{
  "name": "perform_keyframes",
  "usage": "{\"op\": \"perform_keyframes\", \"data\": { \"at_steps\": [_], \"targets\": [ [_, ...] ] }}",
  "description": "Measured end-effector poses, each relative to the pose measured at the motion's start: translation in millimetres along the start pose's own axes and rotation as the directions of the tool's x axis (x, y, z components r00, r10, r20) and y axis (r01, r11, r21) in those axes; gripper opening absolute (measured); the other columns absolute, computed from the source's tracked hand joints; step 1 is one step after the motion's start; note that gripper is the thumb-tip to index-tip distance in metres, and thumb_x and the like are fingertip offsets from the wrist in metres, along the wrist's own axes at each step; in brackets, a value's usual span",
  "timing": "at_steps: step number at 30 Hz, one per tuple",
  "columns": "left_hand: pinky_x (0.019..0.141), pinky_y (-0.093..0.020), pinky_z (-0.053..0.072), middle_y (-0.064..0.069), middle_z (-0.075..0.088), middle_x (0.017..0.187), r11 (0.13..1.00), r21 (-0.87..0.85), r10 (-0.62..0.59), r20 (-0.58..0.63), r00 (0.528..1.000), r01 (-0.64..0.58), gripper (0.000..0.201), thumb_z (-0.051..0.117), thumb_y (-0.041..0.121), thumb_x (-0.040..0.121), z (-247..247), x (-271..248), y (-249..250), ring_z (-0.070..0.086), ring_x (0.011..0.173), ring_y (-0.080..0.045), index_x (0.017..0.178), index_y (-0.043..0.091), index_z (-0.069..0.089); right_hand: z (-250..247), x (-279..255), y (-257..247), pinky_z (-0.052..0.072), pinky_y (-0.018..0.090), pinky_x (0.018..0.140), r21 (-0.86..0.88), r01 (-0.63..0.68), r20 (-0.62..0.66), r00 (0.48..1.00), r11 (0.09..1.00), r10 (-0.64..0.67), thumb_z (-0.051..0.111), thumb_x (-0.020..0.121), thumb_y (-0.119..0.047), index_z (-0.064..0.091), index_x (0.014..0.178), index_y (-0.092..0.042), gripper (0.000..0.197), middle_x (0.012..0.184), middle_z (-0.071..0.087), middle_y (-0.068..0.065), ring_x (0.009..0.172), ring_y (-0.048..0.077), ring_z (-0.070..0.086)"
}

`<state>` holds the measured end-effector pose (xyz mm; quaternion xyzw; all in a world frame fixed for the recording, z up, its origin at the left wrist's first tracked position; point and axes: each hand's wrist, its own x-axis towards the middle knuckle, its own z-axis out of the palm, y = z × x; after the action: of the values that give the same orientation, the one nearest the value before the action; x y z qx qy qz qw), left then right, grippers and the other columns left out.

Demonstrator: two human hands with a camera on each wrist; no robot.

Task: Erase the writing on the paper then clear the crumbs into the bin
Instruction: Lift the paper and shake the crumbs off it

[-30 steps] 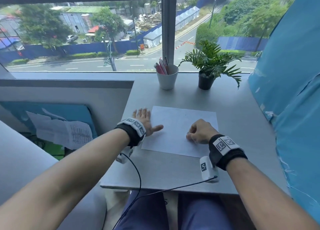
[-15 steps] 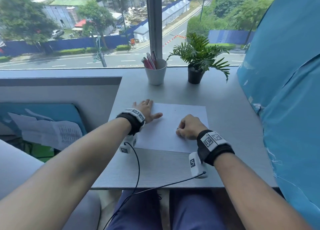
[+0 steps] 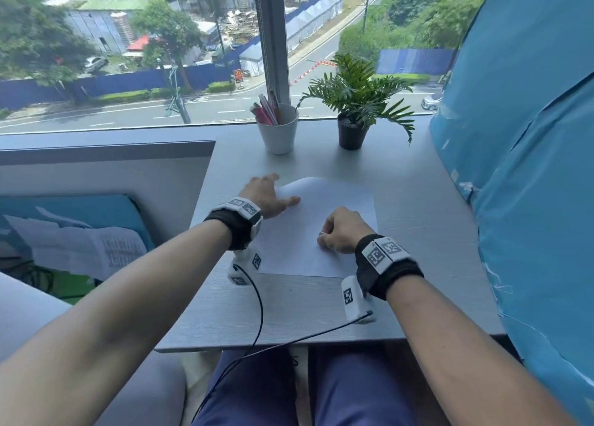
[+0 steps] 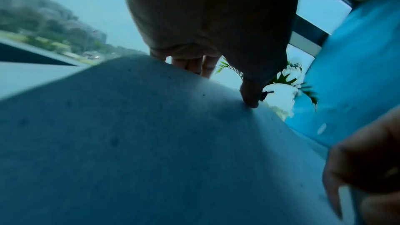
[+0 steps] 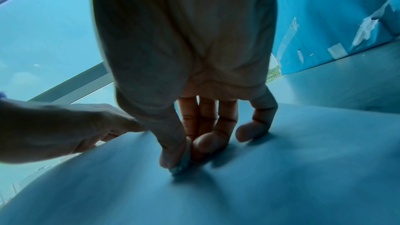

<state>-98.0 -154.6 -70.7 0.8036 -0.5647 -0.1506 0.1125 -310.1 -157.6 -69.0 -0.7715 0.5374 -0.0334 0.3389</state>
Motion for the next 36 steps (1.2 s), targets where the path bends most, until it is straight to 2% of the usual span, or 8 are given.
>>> {"op": "perform_keyframes", "data": {
  "at_steps": [3,10,15,17,20,23,30,36],
  "targets": [
    [0.099,-0.034,0.044,-0.006,0.059,0.132,0.993,-0.114,-0.037,0.046,0.998,0.042,0.071,0.07,0.065,0.077,-4.5,-1.4,-4.4,0.053,0.124,-0.027,0.131,0.019,0.061,0.9,0.1,1.7,0.047,0.022,0.075,0.013,-0.014,0.002,1.0,1.0,0.014,0.072,0.081,-0.02,0.075,0.087,-0.011,0.011,0.097,0.073,0.007,0.094,0.021,0.065],
    [0.11,-0.04,0.04,-0.007,0.044,0.145,0.887,-0.407,-0.25,-0.025,0.968,0.219,0.088,0.09,0.041,0.065,-22.1,-11.3,-29.9,0.048,0.13,-0.026,0.141,0.02,0.05,2.9,-5.1,-2.5,0.052,0.026,0.082,0.021,-0.014,-0.006,1.0,1.0,0.014,0.07,0.083,-0.019,0.074,0.087,-0.01,0.011,0.1,0.072,0.008,0.098,0.023,0.065],
    [0.101,-0.043,0.05,-0.014,0.052,0.138,0.705,-0.632,-0.356,0.079,0.931,0.323,0.12,0.097,0.026,0.038,-28.7,-20.8,-65.6,0.061,0.115,-0.029,0.144,0.017,0.041,15.5,-8.7,-10.3,0.055,0.036,0.089,0.034,-0.025,-0.034,0.999,0.999,0.026,0.07,0.076,-0.022,0.061,0.063,-0.021,0.015,0.097,0.072,0.005,0.096,0.024,0.066],
    [0.095,-0.042,0.054,-0.023,0.059,0.127,0.591,-0.741,-0.307,0.161,0.938,0.32,0.112,0.096,0.009,0.046,-31.0,-29.2,-72.3,0.066,0.105,-0.031,0.143,0.011,0.039,22.1,-8.9,-15.0,0.054,0.038,0.09,0.035,-0.014,-0.036,0.999,0.999,0.015,0.07,0.075,-0.024,0.06,0.063,-0.022,0.015,0.094,0.071,0.003,0.094,0.023,0.066],
    [0.079,-0.036,0.058,-0.022,0.07,0.101,0.558,-0.793,-0.173,0.178,0.969,0.246,0.069,0.074,-0.02,0.071,-36.8,-44.4,-73.3,0.067,0.089,-0.031,0.133,-0.003,0.048,24.9,-11.9,-20.1,0.054,0.031,0.084,0.046,0.018,-0.015,1.0,0.999,-0.018,0.072,0.075,-0.025,0.066,0.07,-0.021,0.009,0.088,0.068,-0.001,0.091,0.019,0.065],
    [0.077,-0.034,0.06,-0.008,0.075,0.087,0.641,-0.763,-0.079,0.044,0.996,0.085,0.042,0.069,-0.021,0.077,-47.8,-52.1,-75.6,0.068,0.087,-0.027,0.116,-0.006,0.062,12.0,-13.9,-19.0,0.05,0.024,0.074,0.108,0.048,-0.086,0.996,0.993,-0.039,0.074,0.079,-0.023,0.073,0.082,-0.012,0.012,0.083,0.069,0.003,0.085,0.017,0.065],
    [0.077,-0.022,0.057,0.002,0.076,0.089,0.636,-0.745,0.041,-0.229,0.972,-0.203,0.022,0.077,-0.006,0.079,-89.5,-68.3,-87.3,0.07,0.08,-0.008,0.098,0.0,0.069,-31.5,-3.7,-8.2,0.053,0.033,0.092,0.412,0.041,-0.428,0.89,0.91,0.153,0.079,0.075,-0.033,0.074,0.084,-0.02,0.017,0.093,0.072,0.005,0.095,0.022,0.066],
    [0.074,-0.018,0.055,0.01,0.076,0.084,0.597,-0.739,0.023,-0.375,0.927,-0.314,0.027,0.076,-0.003,0.08,-109.7,-83.2,-91.2,0.071,0.079,-0.003,0.105,-0.007,0.068,-45.3,-9.8,-14.5,0.052,0.027,0.078,0.594,0.184,-0.337,0.941,0.783,0.035,0.087,0.069,-0.027,0.077,0.085,-0.017,0.022,0.092,0.076,0.003,0.089,0.013,0.072]
  ]
}}
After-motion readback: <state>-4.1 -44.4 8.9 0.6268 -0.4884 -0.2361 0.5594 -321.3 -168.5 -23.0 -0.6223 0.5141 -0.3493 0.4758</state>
